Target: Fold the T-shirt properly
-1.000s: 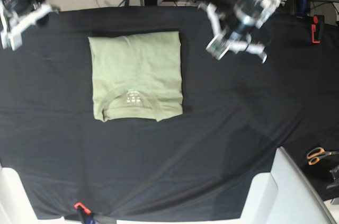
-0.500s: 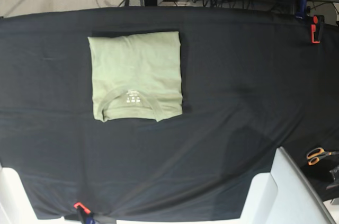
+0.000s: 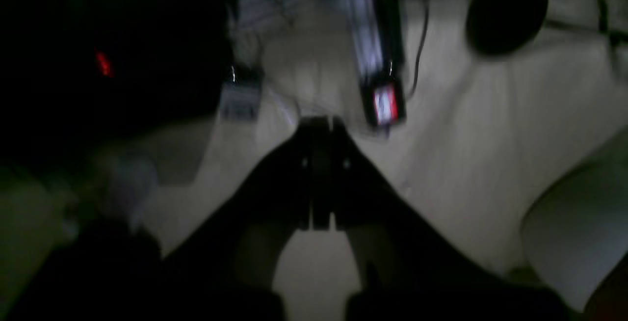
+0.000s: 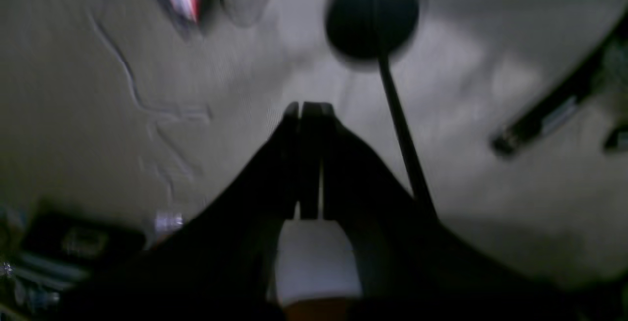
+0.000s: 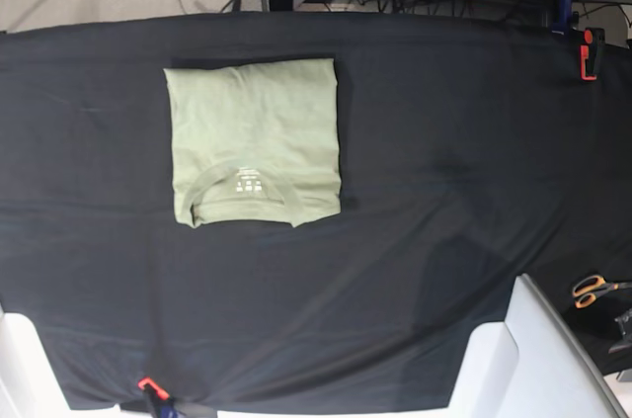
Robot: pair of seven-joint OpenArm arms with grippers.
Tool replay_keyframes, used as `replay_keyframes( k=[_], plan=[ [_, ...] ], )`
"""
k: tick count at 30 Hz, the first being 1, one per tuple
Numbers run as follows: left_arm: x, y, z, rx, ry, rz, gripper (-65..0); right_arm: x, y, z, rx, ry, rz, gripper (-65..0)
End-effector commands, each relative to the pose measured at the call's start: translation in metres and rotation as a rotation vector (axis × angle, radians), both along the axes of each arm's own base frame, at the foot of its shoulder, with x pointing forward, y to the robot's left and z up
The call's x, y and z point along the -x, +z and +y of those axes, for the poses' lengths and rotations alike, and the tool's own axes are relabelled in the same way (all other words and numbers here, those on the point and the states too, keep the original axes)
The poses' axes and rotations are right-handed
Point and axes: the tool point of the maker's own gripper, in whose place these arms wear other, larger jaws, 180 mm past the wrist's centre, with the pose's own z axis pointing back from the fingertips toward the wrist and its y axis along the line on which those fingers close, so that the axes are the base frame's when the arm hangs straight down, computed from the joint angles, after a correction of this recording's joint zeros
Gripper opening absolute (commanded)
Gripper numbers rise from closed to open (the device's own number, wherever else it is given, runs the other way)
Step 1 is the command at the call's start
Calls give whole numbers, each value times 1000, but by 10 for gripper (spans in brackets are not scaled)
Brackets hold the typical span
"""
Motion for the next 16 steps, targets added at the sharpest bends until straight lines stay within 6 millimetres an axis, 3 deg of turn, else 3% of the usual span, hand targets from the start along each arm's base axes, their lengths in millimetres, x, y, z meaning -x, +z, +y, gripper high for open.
replay_keyframes(
  k=[1,5,9,16],
  plan=[
    [27,2,6,-8,-17,51,-650,12,3,0,-6,-1,4,-644],
    [20,3,13,-17,-25,23,-650,6,2,14,-22,-59,-19,-644],
    [30,3,16,-24,-19,54,-650,1,1,12,-10,-136,-32,-644],
    [25,3,17,-24,-18,44,-650,-2,1,13,-10,-152,-38,-644]
  ],
)
